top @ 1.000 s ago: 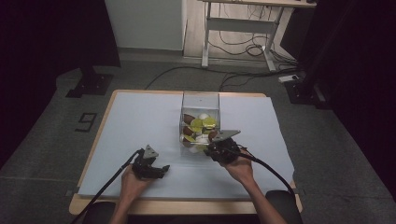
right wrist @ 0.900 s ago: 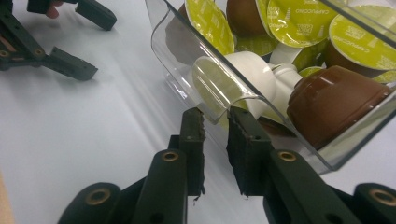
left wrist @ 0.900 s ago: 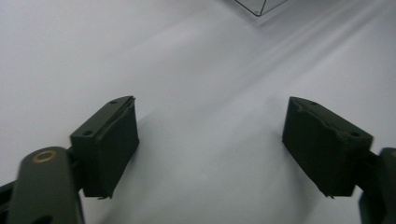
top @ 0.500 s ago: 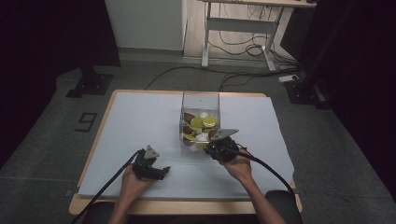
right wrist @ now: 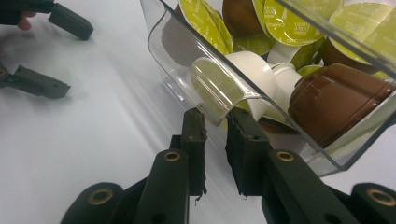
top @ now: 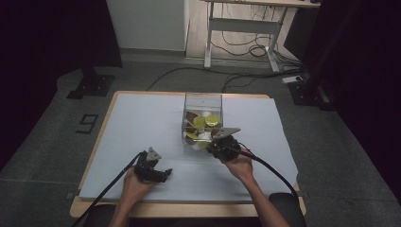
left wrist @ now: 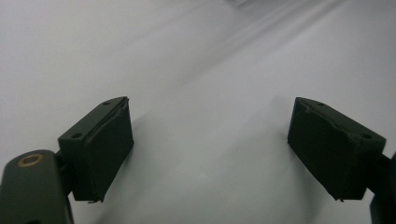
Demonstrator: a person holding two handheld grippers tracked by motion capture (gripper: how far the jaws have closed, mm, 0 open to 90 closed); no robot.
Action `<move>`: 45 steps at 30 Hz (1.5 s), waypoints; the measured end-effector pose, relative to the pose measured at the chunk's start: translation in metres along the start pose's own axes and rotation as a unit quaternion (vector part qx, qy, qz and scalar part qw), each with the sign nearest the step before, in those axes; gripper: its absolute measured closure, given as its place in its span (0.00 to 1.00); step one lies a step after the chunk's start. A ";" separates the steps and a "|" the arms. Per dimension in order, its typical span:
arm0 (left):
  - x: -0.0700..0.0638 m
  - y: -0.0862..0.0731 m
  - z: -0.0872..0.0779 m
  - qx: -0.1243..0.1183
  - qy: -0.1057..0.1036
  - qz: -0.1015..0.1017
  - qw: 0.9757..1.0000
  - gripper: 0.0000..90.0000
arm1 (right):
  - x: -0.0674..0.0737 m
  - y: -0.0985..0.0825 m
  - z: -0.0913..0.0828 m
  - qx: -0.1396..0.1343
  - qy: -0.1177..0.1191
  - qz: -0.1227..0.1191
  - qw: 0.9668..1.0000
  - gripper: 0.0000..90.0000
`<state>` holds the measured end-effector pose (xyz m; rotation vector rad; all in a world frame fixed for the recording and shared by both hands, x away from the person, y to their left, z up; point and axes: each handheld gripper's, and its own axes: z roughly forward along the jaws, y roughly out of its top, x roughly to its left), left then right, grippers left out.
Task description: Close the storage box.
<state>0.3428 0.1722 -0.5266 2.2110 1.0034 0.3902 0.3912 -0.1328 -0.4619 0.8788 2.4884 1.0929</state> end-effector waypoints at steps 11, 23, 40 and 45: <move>-0.001 -0.001 0.000 0.005 -0.006 0.004 1.000 0.13 | -0.006 0.005 0.006 0.000 -0.013 0.003 1.000 0.85; -0.002 -0.001 0.001 0.011 -0.014 0.015 1.000 0.04 | -0.017 0.007 0.012 -0.004 -0.021 0.017 1.000 0.86; -0.002 -0.001 0.001 0.011 -0.015 0.014 1.000 0.04 | -0.026 0.014 0.022 -0.008 -0.040 0.030 0.999 0.86; -0.002 -0.001 0.001 0.011 -0.015 0.015 1.000 0.04 | -0.028 0.015 0.025 -0.008 -0.047 0.037 0.998 0.88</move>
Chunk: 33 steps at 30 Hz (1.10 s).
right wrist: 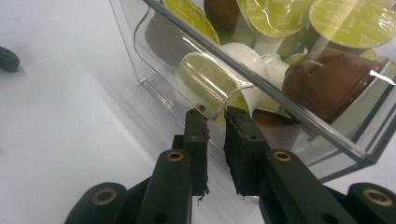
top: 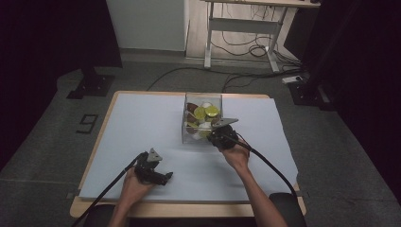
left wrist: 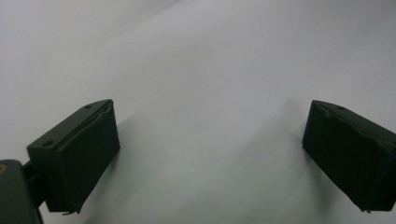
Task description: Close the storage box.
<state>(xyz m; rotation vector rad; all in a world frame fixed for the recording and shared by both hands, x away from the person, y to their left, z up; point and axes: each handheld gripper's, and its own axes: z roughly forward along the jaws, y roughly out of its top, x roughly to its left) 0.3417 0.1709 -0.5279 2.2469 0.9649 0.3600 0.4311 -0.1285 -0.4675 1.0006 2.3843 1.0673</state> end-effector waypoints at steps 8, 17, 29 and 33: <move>0.000 0.000 0.000 0.000 0.000 0.000 1.000 0.04 | 0.000 0.001 0.004 -0.003 -0.008 0.004 1.000 0.89; 0.000 0.000 0.000 0.000 0.000 0.000 1.000 0.04 | -0.006 0.003 0.005 -0.006 -0.035 0.014 0.999 0.95; 0.000 0.000 0.000 0.000 0.000 0.000 1.000 0.04 | -0.009 0.002 0.008 -0.007 -0.036 0.020 0.999 0.97; 0.000 0.000 0.000 0.000 0.000 0.000 1.000 0.04 | -0.010 0.002 0.008 -0.007 -0.036 0.020 0.999 0.96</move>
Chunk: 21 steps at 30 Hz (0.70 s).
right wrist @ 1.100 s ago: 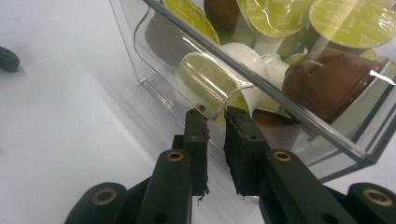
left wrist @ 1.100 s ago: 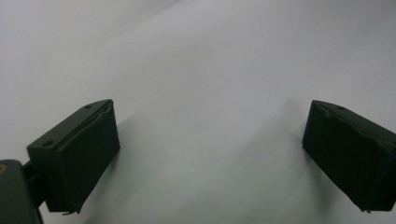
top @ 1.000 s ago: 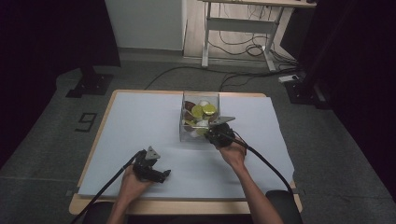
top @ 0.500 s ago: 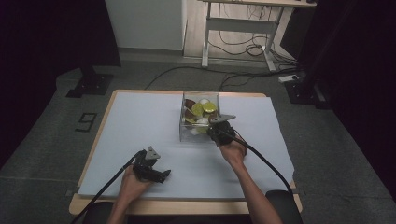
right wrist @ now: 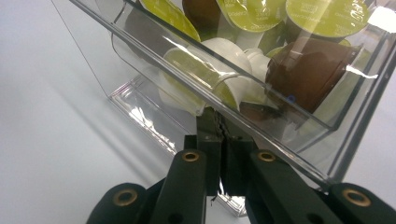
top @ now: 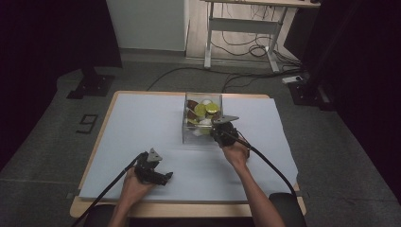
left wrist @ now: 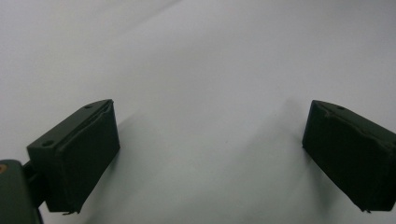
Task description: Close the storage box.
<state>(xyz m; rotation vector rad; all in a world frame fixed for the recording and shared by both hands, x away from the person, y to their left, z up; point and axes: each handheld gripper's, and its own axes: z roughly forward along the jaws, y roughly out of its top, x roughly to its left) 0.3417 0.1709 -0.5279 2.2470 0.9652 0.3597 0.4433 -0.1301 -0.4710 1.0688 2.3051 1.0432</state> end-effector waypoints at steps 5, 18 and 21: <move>0.000 0.000 0.000 0.000 0.000 0.000 1.000 0.04 | 0.002 0.000 0.000 -0.003 0.006 -0.006 1.000 0.88; 0.000 0.000 0.000 0.000 0.000 0.000 1.000 0.04 | 0.007 -0.001 -0.007 0.011 0.043 -0.015 0.999 0.53; 0.000 0.000 0.000 -0.001 0.000 -0.001 1.000 0.04 | 0.009 -0.001 -0.011 0.016 0.063 -0.014 0.998 0.45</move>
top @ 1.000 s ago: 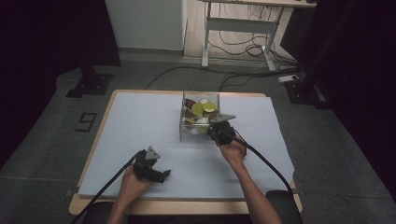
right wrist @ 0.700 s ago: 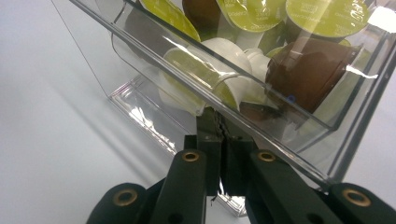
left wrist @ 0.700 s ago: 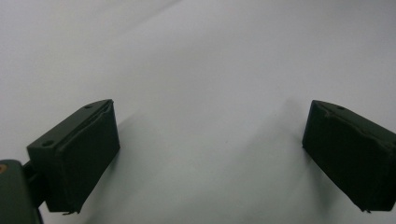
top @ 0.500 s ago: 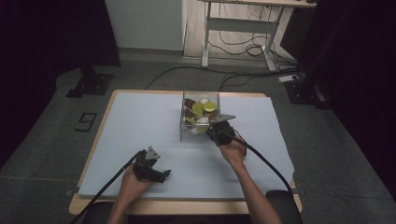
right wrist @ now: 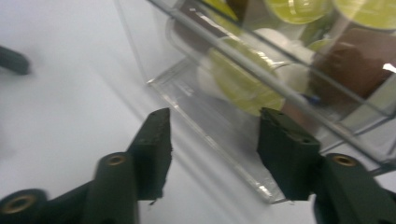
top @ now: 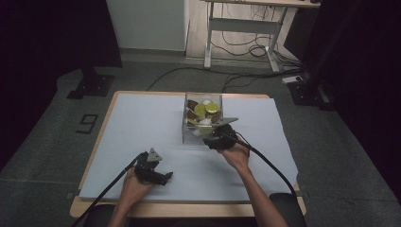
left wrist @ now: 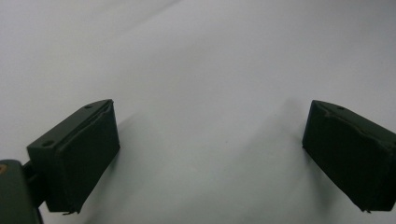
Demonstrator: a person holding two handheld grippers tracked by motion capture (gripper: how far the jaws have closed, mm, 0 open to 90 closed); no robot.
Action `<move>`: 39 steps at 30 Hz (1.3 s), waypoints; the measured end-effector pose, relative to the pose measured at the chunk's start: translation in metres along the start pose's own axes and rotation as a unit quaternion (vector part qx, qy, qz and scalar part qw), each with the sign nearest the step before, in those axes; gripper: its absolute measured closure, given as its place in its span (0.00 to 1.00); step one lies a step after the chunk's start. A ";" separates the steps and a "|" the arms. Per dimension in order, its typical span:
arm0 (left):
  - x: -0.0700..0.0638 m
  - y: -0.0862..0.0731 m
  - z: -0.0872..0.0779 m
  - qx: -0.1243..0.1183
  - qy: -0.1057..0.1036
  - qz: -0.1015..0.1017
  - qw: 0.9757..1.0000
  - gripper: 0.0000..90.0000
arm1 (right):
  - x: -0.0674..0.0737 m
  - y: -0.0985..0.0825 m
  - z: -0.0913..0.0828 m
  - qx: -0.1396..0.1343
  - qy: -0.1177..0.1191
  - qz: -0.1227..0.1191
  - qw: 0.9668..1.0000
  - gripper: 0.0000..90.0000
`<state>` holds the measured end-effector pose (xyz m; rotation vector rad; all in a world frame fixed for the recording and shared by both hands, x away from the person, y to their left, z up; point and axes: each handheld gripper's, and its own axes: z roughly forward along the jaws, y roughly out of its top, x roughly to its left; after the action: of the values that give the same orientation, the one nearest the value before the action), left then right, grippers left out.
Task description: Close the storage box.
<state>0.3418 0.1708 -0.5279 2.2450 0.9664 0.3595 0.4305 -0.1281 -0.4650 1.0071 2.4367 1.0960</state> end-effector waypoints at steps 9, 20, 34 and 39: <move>0.000 0.000 0.000 0.000 0.000 -0.001 1.000 0.04 | 0.005 -0.003 -0.013 0.007 0.025 -0.026 0.999 0.32; 0.000 0.000 0.000 0.001 0.000 0.000 1.000 0.04 | 0.006 -0.008 -0.030 0.008 0.026 -0.040 0.999 0.25; 0.000 0.000 0.000 0.001 0.000 0.000 1.000 0.04 | 0.003 -0.014 -0.053 -0.011 0.010 -0.046 0.999 0.18; 0.000 0.000 0.000 0.001 0.000 0.000 1.000 0.04 | -0.001 -0.019 -0.061 -0.007 -0.004 -0.046 0.999 0.17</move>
<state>0.3423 0.1710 -0.5277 2.2459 0.9670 0.3590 0.3914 -0.1708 -0.4378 0.8832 2.4405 1.0746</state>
